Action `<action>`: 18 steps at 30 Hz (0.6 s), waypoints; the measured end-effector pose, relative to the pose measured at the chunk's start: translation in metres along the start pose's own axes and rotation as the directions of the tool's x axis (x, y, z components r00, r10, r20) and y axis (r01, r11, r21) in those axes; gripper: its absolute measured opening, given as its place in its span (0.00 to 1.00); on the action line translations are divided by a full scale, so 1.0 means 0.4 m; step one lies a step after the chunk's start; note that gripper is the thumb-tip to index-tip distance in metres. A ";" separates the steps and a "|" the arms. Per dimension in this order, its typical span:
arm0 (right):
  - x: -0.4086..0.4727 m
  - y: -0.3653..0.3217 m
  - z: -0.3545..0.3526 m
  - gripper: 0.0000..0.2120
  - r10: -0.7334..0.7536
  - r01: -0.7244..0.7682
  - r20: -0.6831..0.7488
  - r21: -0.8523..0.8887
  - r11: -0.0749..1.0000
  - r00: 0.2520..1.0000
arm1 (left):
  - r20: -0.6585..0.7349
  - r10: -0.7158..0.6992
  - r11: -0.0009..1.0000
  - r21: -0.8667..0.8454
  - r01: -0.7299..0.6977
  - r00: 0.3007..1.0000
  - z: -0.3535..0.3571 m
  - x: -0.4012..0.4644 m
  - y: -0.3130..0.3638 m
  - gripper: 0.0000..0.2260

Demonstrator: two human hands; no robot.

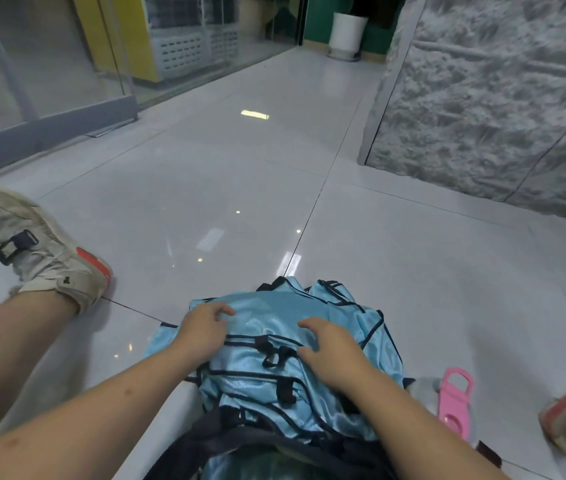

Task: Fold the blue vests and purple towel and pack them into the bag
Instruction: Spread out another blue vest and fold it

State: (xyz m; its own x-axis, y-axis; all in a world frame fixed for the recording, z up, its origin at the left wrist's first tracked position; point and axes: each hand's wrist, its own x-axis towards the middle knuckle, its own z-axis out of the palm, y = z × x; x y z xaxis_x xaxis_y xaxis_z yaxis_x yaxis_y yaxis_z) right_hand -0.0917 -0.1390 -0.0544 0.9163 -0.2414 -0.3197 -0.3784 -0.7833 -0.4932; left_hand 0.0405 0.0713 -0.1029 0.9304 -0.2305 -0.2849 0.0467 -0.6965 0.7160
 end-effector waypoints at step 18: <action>0.077 0.028 0.017 0.06 0.167 -0.183 -0.170 -0.083 0.980 0.971 | 0.016 -0.208 0.921 -0.334 0.202 0.978 -0.085 0.080 0.004 0.19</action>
State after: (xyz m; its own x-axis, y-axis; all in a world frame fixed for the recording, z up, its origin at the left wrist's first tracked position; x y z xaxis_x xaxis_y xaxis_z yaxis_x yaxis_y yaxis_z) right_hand -0.0687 -0.1512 -0.0754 0.8491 -0.4626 -0.2549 -0.5273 -0.7707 -0.3578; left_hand 0.0830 0.0859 -0.0892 0.8945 -0.0909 -0.4378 0.3519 -0.4610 0.8146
